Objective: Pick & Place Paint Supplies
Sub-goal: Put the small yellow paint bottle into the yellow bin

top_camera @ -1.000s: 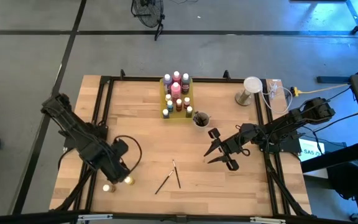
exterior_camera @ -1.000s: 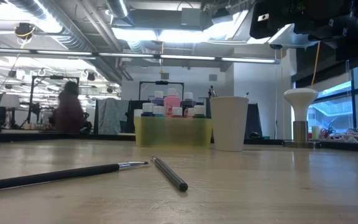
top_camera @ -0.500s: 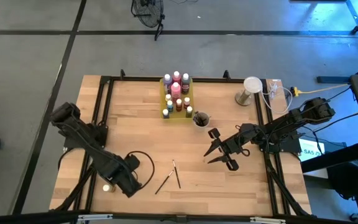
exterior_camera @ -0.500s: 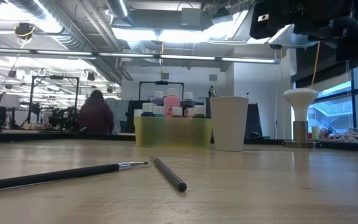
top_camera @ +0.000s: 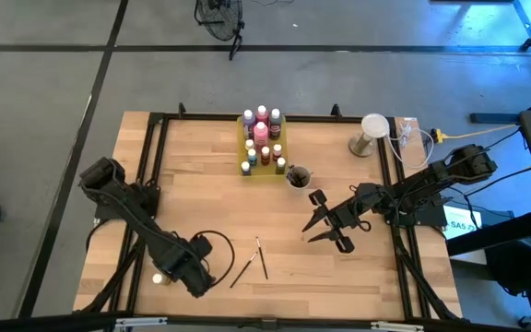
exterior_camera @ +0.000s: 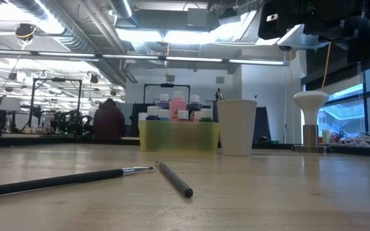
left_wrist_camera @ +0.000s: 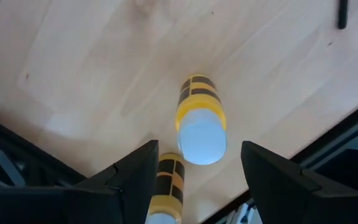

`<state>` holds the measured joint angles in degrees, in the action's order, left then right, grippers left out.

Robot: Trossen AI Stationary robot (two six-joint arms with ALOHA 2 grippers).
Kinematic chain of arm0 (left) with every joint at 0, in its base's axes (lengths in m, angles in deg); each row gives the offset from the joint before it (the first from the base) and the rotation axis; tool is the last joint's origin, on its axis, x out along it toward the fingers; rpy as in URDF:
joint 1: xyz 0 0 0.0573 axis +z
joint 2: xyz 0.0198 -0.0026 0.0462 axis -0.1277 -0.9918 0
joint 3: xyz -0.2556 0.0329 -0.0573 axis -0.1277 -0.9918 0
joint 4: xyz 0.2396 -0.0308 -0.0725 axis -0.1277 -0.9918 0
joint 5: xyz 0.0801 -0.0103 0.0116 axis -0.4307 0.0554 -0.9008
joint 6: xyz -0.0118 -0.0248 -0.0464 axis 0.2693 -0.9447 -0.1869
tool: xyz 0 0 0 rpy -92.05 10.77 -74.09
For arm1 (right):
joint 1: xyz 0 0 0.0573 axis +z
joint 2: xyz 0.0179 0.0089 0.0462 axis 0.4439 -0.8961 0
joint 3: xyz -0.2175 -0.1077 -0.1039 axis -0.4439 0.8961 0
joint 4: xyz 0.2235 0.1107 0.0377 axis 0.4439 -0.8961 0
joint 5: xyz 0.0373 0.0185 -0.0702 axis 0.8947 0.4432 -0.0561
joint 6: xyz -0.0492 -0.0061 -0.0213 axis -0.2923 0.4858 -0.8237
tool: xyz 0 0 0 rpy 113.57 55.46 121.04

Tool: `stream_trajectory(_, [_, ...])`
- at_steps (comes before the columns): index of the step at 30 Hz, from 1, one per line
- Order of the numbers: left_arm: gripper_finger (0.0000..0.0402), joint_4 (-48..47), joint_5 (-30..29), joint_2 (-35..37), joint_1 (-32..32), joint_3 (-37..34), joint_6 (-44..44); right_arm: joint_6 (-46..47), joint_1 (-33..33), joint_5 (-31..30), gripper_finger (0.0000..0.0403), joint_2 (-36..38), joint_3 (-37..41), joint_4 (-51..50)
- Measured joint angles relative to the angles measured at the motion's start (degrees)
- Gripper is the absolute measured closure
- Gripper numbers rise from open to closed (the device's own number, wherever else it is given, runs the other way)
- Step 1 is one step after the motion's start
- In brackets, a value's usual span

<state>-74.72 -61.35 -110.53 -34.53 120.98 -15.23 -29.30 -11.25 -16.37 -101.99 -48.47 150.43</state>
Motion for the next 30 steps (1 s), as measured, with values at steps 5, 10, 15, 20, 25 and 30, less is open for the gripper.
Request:
stream_trajectory(5, [0.0176, 0.04, 1.33, -0.42, 0.00, 0.00, 0.12, -0.01, 0.01, 0.00, 0.0259, 0.00, 0.00, 0.00])
stream_trajectory(10, [0.0176, 1.33, -0.73, -0.42, -0.02, 0.00, 0.72, 0.00, 0.01, 0.01, 0.0259, 0.00, 0.00, 0.00])
stream_trajectory(15, [0.0176, 1.72, -1.96, -0.42, -0.02, 0.00, 1.18, -0.01, 0.01, 0.02, 0.0259, 0.00, 0.00, 0.00])
stream_trajectory(20, [0.0176, 2.56, -1.90, -0.40, -0.02, -0.51, 0.08, -0.01, 0.01, 0.01, 0.0259, 0.00, 0.00, 0.00])
stream_trajectory(25, [0.0176, 3.44, -0.19, -0.42, -0.02, -2.77, -0.42, 0.01, 0.01, 0.00, 0.0259, 0.00, 0.00, 0.00])
stream_trajectory(30, [0.0176, 5.86, -0.78, -0.42, -0.02, -3.97, 0.02, 0.25, 0.01, 0.00, 0.0258, 0.00, 0.00, 0.00])
